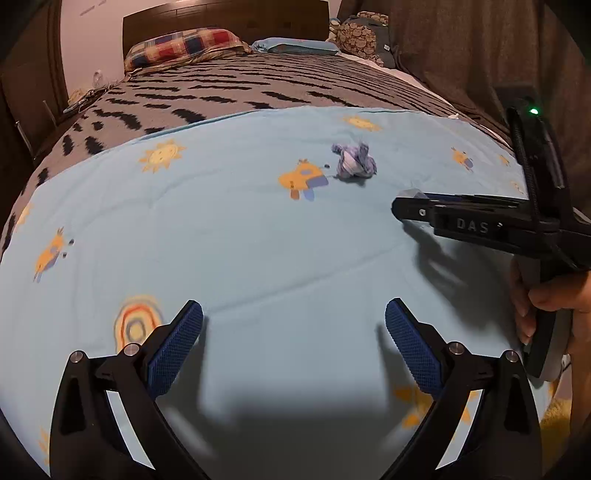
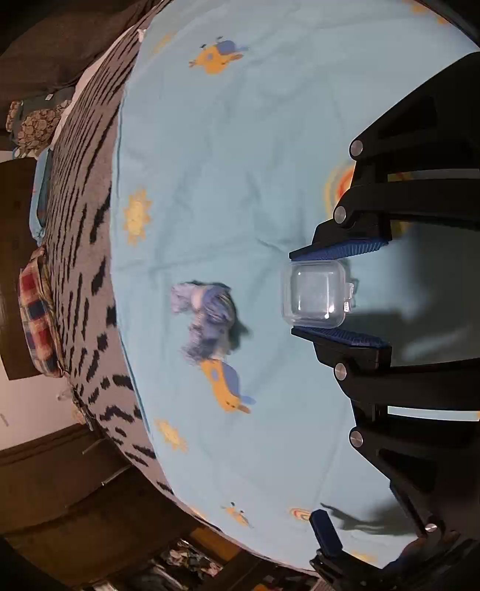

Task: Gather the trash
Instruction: 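Grasp the clear plastic box with the right tool while the left grasps the white yarn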

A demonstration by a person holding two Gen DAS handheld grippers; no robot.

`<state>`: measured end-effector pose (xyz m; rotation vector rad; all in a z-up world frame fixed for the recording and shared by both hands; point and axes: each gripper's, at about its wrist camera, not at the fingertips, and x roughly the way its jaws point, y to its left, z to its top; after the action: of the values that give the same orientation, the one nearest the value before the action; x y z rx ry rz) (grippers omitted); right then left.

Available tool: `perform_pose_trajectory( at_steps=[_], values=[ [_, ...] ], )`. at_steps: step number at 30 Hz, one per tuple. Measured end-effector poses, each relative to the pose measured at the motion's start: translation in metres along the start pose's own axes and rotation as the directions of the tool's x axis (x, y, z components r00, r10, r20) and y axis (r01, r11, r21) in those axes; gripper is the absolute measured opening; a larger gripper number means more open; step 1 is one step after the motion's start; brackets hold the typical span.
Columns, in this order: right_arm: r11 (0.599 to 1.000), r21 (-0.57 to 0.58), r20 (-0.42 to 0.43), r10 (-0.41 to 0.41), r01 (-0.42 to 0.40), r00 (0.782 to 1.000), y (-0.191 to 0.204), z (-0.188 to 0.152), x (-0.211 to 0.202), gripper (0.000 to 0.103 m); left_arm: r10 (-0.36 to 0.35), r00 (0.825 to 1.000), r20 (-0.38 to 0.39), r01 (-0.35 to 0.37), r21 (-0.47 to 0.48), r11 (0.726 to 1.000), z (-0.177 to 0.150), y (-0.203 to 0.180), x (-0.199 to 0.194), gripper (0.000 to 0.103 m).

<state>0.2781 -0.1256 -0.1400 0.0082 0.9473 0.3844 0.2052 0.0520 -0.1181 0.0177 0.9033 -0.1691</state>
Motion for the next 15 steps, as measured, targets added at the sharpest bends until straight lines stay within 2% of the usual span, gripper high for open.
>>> perform_pose_trajectory(
  at_steps=[4, 8, 15],
  values=[
    [0.999, 0.005, 0.062, -0.048, 0.047, 0.997, -0.019, 0.012, -0.015, 0.035, -0.019, 1.000, 0.021, 0.018, 0.021, 1.000, 0.020, -0.009, 0.011, 0.091],
    [0.996, 0.054, 0.073, -0.071, 0.067, 0.995, -0.051, 0.024, -0.022, 0.035, -0.051, 0.998, 0.026, 0.050, 0.032, 0.998, 0.045, -0.021, 0.031, 0.087],
    [0.993, 0.083, 0.071, -0.091, 0.085, 0.993, -0.086, 0.027, -0.027, 0.035, -0.102, 0.995, 0.014, 0.102, 0.042, 0.994, 0.086, -0.038, 0.073, 0.072]
  ],
)
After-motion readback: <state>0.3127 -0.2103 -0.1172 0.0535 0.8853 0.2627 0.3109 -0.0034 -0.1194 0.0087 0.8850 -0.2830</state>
